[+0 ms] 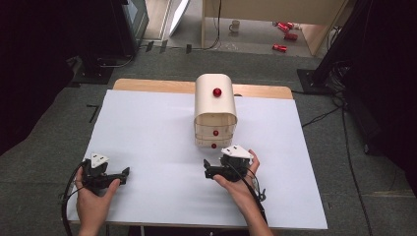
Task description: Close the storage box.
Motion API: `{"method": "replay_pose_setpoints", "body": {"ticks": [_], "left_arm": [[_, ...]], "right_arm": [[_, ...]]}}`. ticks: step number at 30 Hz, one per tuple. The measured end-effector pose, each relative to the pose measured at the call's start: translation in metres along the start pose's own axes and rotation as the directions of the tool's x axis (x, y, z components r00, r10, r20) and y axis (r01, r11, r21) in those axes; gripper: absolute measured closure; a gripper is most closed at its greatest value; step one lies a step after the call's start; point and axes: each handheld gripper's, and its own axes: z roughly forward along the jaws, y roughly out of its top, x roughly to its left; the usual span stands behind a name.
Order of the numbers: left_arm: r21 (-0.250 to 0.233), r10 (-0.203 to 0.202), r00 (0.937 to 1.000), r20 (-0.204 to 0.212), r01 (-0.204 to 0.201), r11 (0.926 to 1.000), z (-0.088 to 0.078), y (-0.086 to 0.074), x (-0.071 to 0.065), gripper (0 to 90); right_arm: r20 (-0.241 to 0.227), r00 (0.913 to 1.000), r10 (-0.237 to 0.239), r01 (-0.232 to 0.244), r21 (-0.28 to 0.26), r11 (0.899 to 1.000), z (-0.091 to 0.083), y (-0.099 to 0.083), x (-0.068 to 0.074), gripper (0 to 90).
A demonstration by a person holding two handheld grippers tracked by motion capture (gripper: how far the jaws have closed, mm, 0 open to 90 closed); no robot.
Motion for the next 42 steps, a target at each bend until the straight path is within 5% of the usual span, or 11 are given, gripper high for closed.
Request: {"method": "replay_pose_setpoints", "body": {"ticks": [17,26,42], "left_arm": [[0.000,0.001,1.0000,-0.002,-0.001,1.0000,0.000,0.000,0.000,2.0],[0.000,0.003,1.0000,-0.003,-0.003,1.0000,0.000,0.000,0.000,2.0],[-0.001,0.002,1.0000,-0.004,-0.002,1.0000,0.000,0.000,0.000,2.0]], "right_arm": [[0.119,0.9913,0.057,-0.058,0.007,0.998,-0.045,-0.038,-0.072,0.0],[0.189,0.9771,0.097,-0.103,0.023,0.994,-0.071,-0.065,-0.113,0.0],[0.279,0.9494,0.144,-0.166,0.058,0.984,-0.111,-0.098,-0.166,0.0]]}}
